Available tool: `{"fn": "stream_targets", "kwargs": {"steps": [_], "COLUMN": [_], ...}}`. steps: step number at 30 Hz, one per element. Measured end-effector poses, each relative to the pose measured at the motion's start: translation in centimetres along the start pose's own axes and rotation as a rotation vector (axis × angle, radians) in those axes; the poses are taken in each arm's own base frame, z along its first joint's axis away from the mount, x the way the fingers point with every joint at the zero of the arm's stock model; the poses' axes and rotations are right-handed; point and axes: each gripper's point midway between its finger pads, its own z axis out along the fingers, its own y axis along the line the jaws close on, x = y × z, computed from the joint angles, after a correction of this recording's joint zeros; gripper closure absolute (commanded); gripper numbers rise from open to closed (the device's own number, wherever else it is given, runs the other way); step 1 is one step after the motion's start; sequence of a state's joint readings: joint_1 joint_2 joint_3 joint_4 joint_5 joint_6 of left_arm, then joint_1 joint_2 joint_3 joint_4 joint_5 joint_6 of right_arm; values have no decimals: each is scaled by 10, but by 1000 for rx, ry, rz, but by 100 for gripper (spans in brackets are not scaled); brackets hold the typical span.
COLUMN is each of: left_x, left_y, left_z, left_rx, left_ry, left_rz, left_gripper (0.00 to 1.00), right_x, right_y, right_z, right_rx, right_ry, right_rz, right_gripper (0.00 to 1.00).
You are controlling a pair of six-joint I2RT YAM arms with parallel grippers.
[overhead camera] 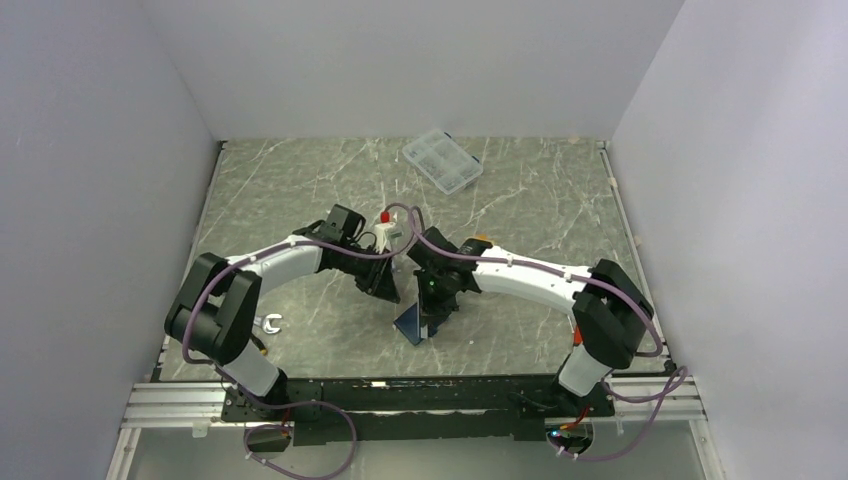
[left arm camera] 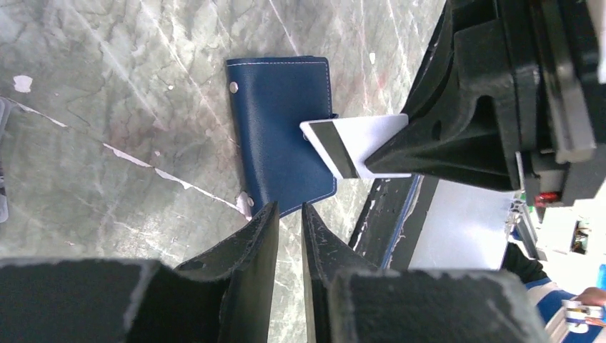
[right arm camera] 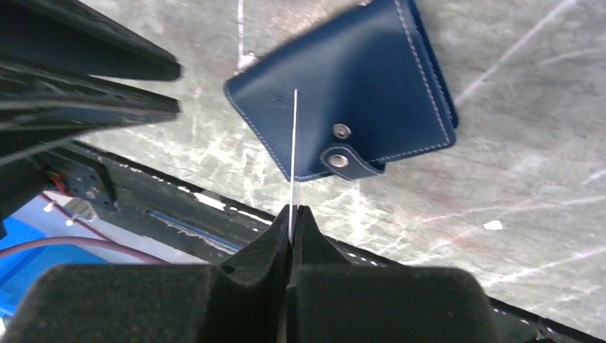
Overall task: Put the credit cards into the card holder
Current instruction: Open the card holder at the center of the board.
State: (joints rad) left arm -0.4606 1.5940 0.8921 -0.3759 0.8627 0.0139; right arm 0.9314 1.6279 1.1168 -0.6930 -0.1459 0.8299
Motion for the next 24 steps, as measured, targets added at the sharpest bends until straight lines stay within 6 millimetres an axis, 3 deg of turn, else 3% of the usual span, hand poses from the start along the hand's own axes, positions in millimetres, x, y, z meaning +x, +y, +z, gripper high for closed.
{"fn": "stream_targets", "kwargs": {"steps": [10, 18, 24], "left_x": [-10, -10, -12], "left_y": [14, 14, 13], "left_z": [-14, -14, -13], "left_rx": [10, 9, -14], "left_ry": [-79, -78, -80], "left_rz": [-107, -102, -81], "left_gripper": [75, 75, 75], "right_x": [21, 24, 35], "right_y": [-30, -36, -49], "right_z": [6, -12, -10], "right_rx": [79, 72, 97], "right_ry": [32, -19, -5], "right_rz": [47, 71, 95], "right_gripper": [100, 100, 100]}}
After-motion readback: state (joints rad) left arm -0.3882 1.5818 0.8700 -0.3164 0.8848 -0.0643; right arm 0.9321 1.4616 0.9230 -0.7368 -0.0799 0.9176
